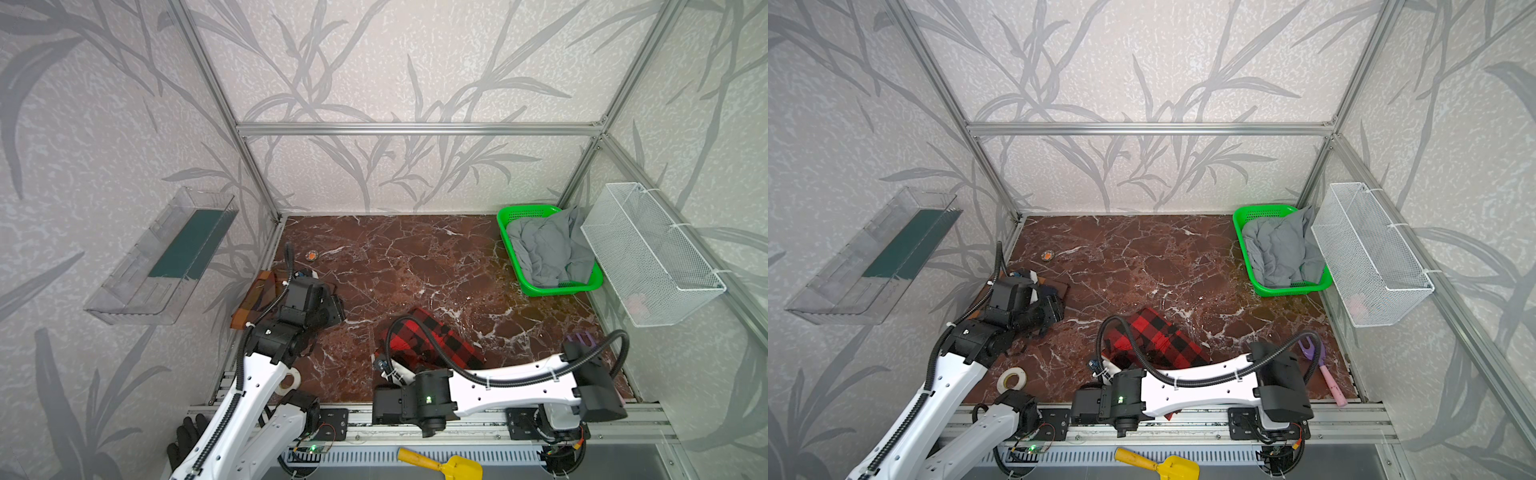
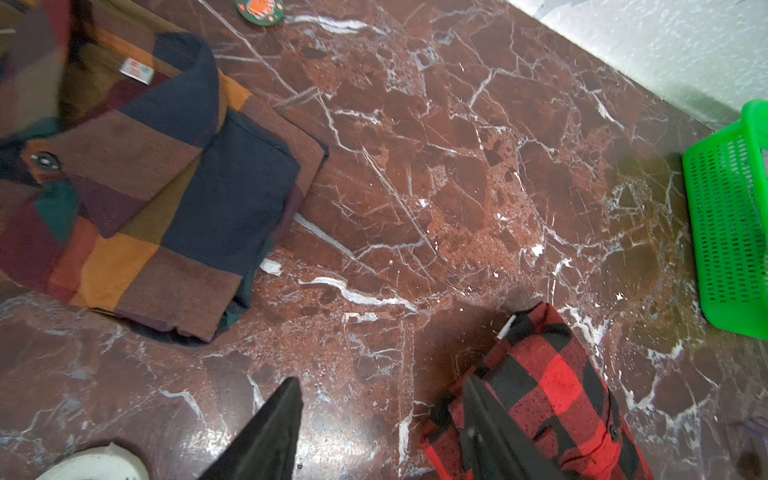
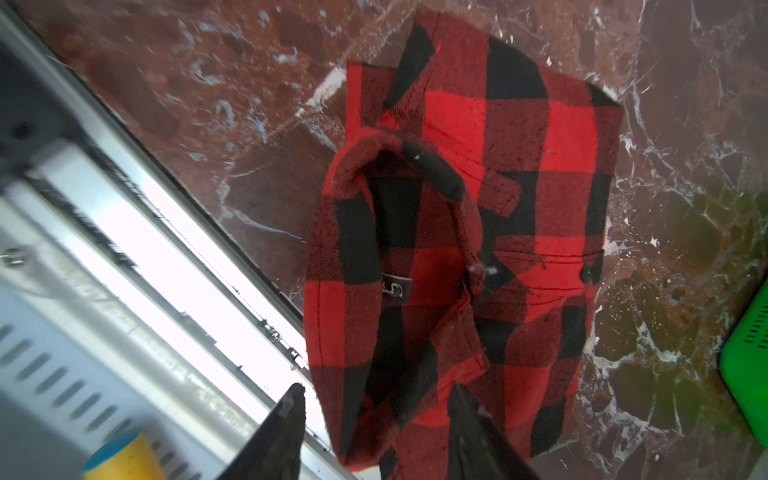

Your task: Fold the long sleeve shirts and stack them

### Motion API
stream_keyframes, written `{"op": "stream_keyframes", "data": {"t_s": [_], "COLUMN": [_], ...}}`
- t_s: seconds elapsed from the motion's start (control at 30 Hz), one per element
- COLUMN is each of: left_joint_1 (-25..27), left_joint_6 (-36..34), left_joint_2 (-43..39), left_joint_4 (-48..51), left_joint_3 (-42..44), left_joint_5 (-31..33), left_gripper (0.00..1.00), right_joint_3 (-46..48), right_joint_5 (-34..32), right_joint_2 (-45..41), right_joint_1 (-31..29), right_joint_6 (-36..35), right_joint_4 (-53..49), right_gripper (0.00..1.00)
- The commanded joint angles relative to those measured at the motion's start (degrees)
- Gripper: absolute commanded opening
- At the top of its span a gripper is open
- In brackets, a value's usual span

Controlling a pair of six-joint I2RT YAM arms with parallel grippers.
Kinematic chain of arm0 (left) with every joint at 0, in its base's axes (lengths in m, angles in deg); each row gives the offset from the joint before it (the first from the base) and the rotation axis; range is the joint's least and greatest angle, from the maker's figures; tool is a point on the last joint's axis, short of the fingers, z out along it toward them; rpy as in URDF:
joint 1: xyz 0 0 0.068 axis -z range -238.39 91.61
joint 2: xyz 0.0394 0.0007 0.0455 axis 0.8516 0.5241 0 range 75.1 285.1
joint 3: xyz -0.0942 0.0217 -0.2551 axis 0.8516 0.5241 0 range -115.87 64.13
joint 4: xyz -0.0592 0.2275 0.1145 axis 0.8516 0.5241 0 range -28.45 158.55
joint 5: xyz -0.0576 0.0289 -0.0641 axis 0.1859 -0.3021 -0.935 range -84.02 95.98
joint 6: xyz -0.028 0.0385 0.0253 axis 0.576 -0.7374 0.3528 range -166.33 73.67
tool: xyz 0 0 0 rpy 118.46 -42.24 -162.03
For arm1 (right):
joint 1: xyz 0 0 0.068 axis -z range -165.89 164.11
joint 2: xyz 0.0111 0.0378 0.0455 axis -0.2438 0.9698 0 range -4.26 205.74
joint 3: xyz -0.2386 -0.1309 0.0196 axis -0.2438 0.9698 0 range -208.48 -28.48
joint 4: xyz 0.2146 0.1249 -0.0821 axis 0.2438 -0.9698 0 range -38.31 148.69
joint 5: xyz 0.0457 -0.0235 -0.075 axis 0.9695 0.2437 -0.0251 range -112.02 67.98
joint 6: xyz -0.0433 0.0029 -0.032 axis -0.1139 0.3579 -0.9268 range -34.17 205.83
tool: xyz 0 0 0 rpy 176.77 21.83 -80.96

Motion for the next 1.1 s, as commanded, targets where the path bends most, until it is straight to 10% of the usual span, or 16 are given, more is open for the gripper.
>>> {"op": "stream_keyframes", "data": {"t_s": [0.0,0.2,0.4,1.07], "left_joint_1": [-0.1,3.3,16.4,44.3], "left_joint_6": [1.0,7.3,12.7,32.8], "left_joint_2": [0.4,-0.2,-0.2,9.0], "left_joint_4": [-2.8,-9.2,-10.8,-28.8], "left_joint_3": [2.7,8.8,11.5,23.7], "left_joint_5": [-7.3,-14.5,-6.7,5.6], "left_gripper": [0.64,0.67,0.67,0.67], "right_joint_3": [3.2,15.1,26.4,39.9], "right_joint_5": [0.3,10.2,19.8,21.5], "right_joint_2": [-9.3,-21.5,-26.0,-16.4], "right_joint_1": [0.7,12.6,27.8,41.6], "right_joint_6": [-0.5,-4.8,-8.4,-6.1], "right_joint_4": [2.9,11.0,16.7,22.7], "right_gripper": [0.56,0.55,0.53,0.50]}}
